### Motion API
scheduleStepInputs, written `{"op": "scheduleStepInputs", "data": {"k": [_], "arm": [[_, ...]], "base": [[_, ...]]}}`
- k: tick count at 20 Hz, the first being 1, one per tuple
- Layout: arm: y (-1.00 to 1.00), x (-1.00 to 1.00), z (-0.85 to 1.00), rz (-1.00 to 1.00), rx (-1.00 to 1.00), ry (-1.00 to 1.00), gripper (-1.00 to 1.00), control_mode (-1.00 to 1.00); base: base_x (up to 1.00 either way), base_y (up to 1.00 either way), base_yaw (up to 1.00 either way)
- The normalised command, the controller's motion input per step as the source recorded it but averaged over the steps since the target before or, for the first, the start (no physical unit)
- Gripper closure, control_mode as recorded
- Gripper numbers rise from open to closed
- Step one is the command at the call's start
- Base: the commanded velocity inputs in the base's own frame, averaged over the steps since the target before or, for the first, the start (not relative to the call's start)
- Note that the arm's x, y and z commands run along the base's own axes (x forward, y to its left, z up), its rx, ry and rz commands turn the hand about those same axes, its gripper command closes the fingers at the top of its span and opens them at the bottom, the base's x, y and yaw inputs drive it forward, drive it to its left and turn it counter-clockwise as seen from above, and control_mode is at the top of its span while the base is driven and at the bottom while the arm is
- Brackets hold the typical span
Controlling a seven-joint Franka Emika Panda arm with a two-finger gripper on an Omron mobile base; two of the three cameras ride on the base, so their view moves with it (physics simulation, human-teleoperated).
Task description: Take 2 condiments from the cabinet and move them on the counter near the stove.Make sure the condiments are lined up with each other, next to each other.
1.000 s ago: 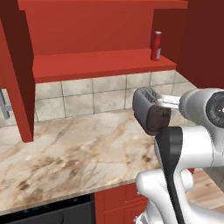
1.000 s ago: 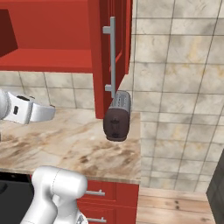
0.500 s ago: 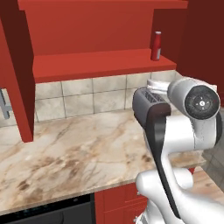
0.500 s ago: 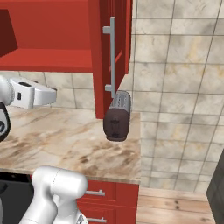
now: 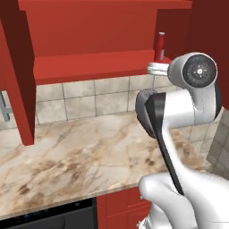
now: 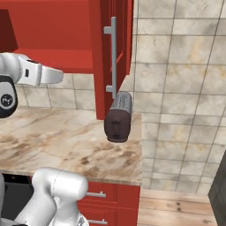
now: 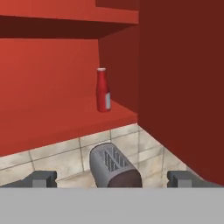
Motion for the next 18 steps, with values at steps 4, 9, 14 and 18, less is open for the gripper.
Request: {"op": "scheduleStepInputs", "data": {"k": [4, 9, 14, 18], "arm": [[0.0, 0.4, 0.07, -0.02, 0.0, 0.12, -1.0, -1.0], [0.0, 0.45, -0.05, -0.06, -0.07, 0.01, -1.0, -1.0], [0.0, 0.44, -0.09, -0.07, -0.1, 0.0, -1.0, -1.0], [0.0, 0.31, 0.0, -0.05, -0.04, 0.01, -1.0, -1.0]], "base": [[0.0, 0.0, 0.0], [0.0, 0.0, 0.0], [0.0, 0.0, 0.0], [0.0, 0.0, 0.0]]}}
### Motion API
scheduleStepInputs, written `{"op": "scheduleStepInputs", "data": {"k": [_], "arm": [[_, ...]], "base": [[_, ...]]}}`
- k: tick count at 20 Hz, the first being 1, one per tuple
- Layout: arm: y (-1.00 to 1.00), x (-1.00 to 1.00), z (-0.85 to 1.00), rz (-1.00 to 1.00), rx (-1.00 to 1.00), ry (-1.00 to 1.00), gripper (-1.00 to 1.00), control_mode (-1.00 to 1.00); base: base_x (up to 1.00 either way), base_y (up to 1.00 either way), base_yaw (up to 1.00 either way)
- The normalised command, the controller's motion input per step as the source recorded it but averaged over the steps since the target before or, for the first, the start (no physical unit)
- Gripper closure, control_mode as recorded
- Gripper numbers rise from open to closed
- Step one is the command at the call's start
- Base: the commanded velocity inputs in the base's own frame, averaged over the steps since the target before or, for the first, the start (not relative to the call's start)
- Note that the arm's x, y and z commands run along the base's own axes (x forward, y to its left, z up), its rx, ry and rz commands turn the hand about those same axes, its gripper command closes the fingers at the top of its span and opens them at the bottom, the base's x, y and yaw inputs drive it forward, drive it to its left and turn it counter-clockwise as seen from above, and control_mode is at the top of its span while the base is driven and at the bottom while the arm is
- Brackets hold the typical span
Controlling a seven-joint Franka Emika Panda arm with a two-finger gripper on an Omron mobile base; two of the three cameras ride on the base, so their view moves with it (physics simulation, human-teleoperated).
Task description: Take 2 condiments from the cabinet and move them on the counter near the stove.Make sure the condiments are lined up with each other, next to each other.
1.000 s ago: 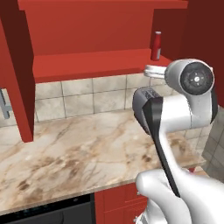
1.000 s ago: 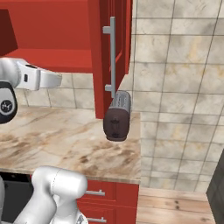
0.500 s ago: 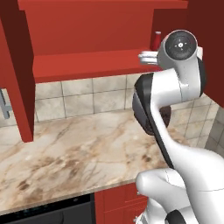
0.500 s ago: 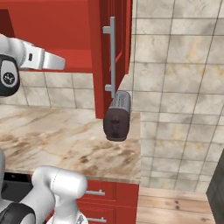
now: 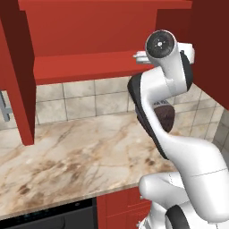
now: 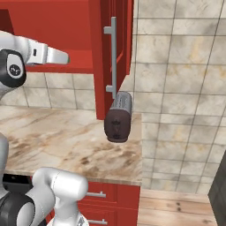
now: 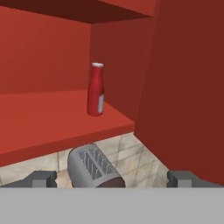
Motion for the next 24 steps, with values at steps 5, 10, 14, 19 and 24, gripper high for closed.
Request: {"op": "scheduleStepInputs", "data": {"k": [5, 10, 14, 19, 24], "arm": [[0.0, 0.27, 0.0, -0.05, 0.0, 0.07, -1.0, -1.0], [-0.02, 0.27, 0.0, -0.05, 0.0, 0.07, -1.0, -1.0], [-0.11, 0.26, -0.11, -0.06, -0.01, 0.0, -1.0, -1.0], [-0.17, 0.16, -0.19, -0.05, -0.03, -0.03, -1.0, -1.0], [-0.17, 0.05, -0.06, -0.03, -0.02, -0.01, -1.0, -1.0]], "base": [[0.0, 0.0, 0.0], [0.0, 0.0, 0.0], [0.0, 0.0, 0.0], [0.0, 0.0, 0.0], [0.0, 0.0, 0.0]]}}
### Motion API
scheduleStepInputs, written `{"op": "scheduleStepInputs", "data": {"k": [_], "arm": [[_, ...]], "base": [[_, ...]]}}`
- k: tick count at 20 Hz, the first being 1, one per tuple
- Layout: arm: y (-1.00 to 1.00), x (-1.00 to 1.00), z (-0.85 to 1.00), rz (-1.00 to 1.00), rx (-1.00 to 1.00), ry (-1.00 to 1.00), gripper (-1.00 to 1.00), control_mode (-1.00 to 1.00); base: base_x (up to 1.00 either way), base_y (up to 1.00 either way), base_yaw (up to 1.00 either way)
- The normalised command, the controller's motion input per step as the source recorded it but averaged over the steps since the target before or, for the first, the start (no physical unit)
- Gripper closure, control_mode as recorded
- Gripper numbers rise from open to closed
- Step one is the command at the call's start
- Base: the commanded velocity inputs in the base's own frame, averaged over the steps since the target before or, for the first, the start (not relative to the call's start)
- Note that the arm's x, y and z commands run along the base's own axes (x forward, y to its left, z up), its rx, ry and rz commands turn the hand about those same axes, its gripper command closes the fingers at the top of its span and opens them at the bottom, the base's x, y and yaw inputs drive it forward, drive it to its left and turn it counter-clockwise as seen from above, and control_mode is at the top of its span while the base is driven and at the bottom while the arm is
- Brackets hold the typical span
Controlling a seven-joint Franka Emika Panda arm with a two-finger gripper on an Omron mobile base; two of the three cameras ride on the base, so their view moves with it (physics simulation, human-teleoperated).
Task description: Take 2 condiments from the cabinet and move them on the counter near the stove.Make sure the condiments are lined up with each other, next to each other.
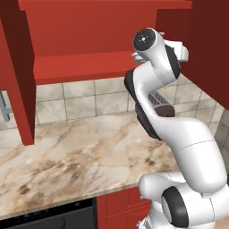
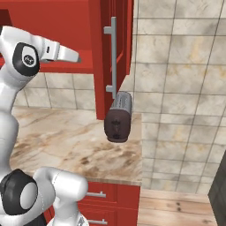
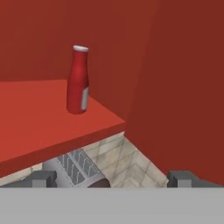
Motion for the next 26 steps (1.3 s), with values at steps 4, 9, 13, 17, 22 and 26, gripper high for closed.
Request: {"op": "scheduleStepInputs", "data": {"k": [4, 9, 13, 17, 22, 26], "arm": [[-0.11, 0.0, 0.04, -0.03, 0.0, 0.02, -1.0, -1.0], [-0.04, 0.03, 0.06, -0.05, 0.0, 0.05, -1.0, -1.0], [-0.04, 0.13, 0.0, -0.06, 0.0, 0.01, -1.0, -1.0], [-0.08, 0.23, 0.0, -0.05, 0.0, 0.0, -1.0, -1.0], [-0.14, 0.19, 0.0, -0.04, 0.0, 0.0, -1.0, -1.0], [-0.11, 0.1, 0.0, -0.04, 0.0, 0.0, -1.0, -1.0]], "base": [[0.0, 0.0, 0.0], [0.0, 0.0, 0.0], [0.0, 0.0, 0.0], [0.0, 0.0, 0.0], [0.0, 0.0, 0.0], [0.0, 0.0, 0.0]]}}
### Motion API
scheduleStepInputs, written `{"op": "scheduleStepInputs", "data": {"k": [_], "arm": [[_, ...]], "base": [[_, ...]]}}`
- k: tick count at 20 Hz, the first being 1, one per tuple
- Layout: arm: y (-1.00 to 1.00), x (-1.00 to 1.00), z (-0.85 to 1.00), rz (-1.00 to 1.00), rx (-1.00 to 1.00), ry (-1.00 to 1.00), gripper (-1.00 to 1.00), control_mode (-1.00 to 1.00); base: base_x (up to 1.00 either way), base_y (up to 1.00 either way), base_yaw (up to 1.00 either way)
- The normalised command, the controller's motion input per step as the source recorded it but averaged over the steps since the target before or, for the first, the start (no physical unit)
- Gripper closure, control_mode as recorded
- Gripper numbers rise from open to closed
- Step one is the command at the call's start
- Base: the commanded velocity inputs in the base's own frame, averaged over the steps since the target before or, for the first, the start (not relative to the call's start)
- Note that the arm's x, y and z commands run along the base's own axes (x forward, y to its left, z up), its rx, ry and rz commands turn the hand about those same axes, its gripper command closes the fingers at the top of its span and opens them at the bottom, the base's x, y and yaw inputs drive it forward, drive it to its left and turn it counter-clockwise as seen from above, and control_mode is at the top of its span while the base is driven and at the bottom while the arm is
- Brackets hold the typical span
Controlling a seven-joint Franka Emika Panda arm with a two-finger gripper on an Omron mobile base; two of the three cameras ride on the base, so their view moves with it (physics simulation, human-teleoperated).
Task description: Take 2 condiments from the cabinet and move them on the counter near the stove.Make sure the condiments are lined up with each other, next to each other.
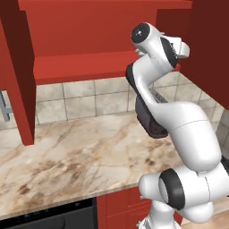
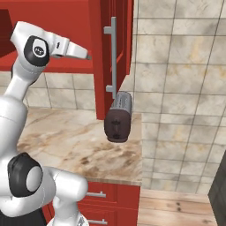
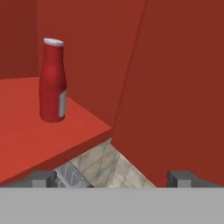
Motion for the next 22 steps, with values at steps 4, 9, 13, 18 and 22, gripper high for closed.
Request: {"op": "scheduleStepInputs", "data": {"k": [4, 9, 13, 18, 22], "arm": [[-0.09, 0.14, 0.0, -0.04, 0.0, 0.0, -1.0, -1.0], [-0.04, 0.18, 0.0, -0.02, 0.0, 0.0, -1.0, -1.0], [0.0, 0.18, 0.0, 0.0, 0.0, 0.0, -1.0, -1.0], [0.0, 0.26, 0.0, 0.0, 0.0, 0.0, -1.0, -1.0], [0.0, 0.24, 0.0, 0.0, 0.0, 0.0, -1.0, -1.0]], "base": [[0.0, 0.0, 0.0], [0.0, 0.0, 0.0], [0.0, 0.0, 0.0], [0.0, 0.0, 0.0], [0.0, 0.0, 0.0]]}}
